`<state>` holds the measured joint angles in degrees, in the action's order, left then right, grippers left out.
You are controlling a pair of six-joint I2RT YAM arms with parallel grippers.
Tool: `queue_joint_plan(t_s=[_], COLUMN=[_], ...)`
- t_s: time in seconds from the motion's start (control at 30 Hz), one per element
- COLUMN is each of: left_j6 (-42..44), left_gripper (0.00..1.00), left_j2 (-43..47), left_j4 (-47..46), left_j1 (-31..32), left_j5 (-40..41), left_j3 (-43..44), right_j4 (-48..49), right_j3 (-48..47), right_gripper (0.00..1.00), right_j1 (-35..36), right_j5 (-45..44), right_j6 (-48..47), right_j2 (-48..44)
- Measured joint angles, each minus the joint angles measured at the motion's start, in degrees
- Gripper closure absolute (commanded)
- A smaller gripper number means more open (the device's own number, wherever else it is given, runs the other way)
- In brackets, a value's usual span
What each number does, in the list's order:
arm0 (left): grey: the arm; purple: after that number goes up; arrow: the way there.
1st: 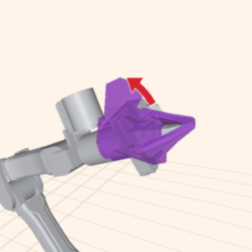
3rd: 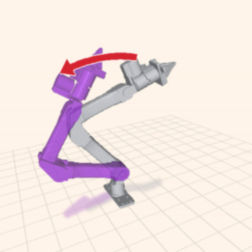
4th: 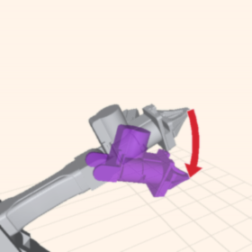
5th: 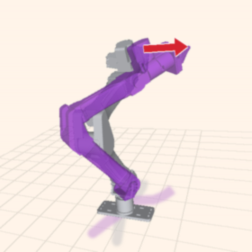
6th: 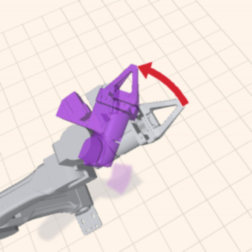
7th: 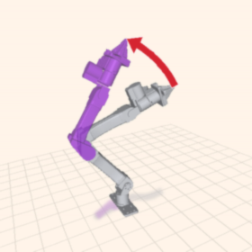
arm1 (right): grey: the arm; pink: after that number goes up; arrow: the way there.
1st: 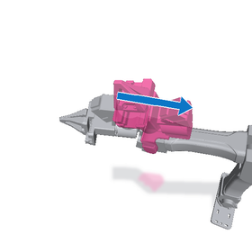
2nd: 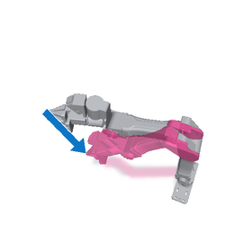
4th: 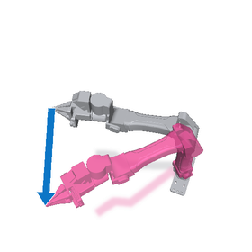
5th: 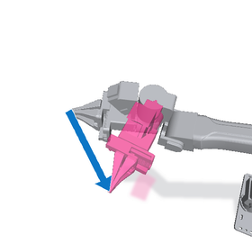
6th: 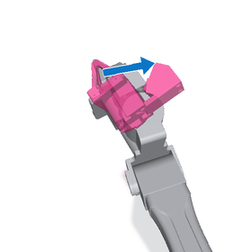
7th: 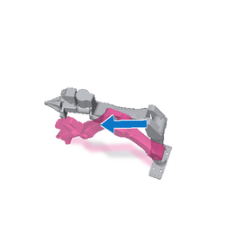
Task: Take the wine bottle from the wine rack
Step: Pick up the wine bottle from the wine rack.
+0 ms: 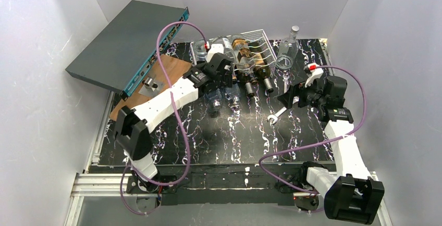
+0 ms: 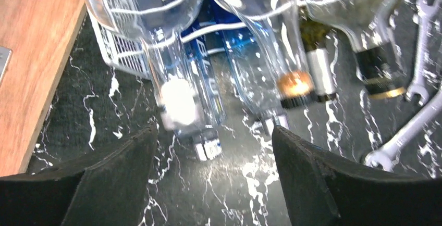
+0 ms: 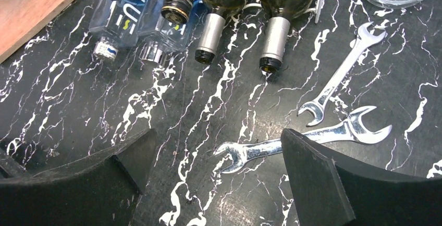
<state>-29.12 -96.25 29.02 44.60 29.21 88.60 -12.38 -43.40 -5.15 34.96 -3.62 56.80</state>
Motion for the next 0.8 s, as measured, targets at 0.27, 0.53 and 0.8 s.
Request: queue_joint_plan(t_s=[0.27,0.53,0.8], left_j6=[0.0,0.1,0.0], left_gripper=[0.32,0.4,0.43], left_j2=[-8.2,-11.9,-14.9], left_j4=[-0.2,-0.6,-1.7], left_j1=[-4.1,-6.2,-7.1], left_j5=[2.4,3.1,2.9], left_j3=[4.7,8.0,8.2], right_j4=[2.3,2.8,3.1], right_j3=[1.2,1.2,1.3], right_gripper=[0.02,0.02,0.02], right_j1=[-0.1,-0.2,-0.2], right_j5=[1.6,1.7,1.6], right_j6=[0.0,0.0,0.0], right_j2=[-1.1,-1.4,-1.5])
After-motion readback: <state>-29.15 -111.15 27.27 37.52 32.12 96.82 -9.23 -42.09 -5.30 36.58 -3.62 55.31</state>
